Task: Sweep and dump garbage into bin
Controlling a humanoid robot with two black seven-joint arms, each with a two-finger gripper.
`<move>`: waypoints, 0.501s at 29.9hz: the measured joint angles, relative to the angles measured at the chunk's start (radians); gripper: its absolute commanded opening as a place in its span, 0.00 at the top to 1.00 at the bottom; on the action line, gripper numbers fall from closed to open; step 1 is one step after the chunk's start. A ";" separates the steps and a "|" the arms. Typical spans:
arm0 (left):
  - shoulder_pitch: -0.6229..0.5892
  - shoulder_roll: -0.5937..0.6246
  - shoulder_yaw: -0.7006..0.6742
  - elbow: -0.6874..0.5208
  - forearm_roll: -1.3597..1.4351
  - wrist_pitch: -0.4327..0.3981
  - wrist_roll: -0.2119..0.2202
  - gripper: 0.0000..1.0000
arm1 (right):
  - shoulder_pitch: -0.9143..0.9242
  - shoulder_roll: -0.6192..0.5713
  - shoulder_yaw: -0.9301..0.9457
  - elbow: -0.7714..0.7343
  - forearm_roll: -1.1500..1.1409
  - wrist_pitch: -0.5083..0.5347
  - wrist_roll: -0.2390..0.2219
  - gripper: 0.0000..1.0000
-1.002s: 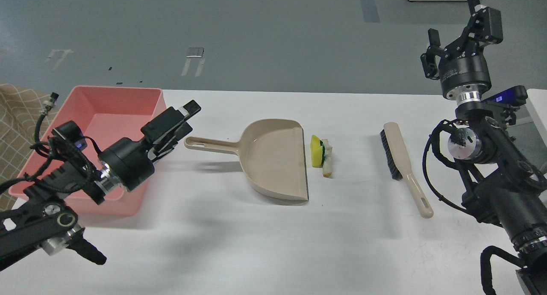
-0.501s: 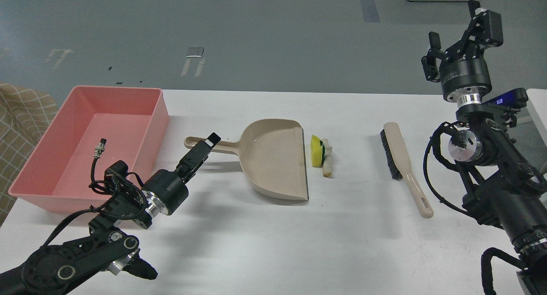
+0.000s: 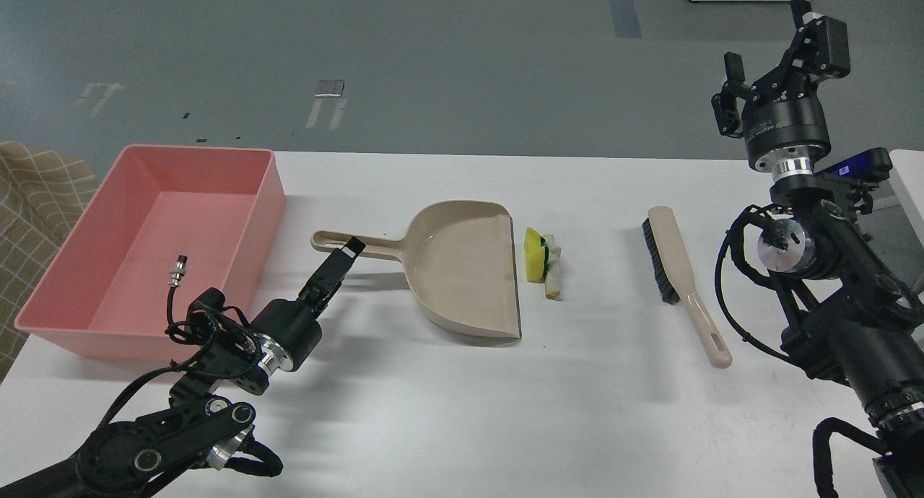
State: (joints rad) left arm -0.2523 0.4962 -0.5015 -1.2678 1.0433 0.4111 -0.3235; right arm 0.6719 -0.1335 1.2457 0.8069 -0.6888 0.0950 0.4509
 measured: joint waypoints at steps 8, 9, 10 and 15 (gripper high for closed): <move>-0.024 -0.036 -0.001 0.059 -0.008 0.006 -0.002 0.02 | 0.000 0.000 -0.001 -0.002 0.000 -0.001 -0.001 0.00; -0.029 -0.037 -0.001 0.064 -0.009 0.006 -0.002 0.02 | 0.000 0.000 -0.001 -0.002 0.000 -0.001 -0.001 0.00; -0.035 -0.039 -0.002 0.071 -0.009 0.006 -0.002 0.02 | 0.000 0.001 -0.001 -0.002 0.000 -0.001 -0.001 0.00; -0.070 -0.071 -0.002 0.108 -0.009 0.006 -0.004 0.02 | -0.006 0.002 -0.001 -0.002 0.000 -0.001 -0.001 0.00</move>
State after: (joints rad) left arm -0.3221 0.4252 -0.5032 -1.1603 1.0339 0.4174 -0.3271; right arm 0.6658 -0.1320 1.2443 0.8053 -0.6888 0.0935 0.4494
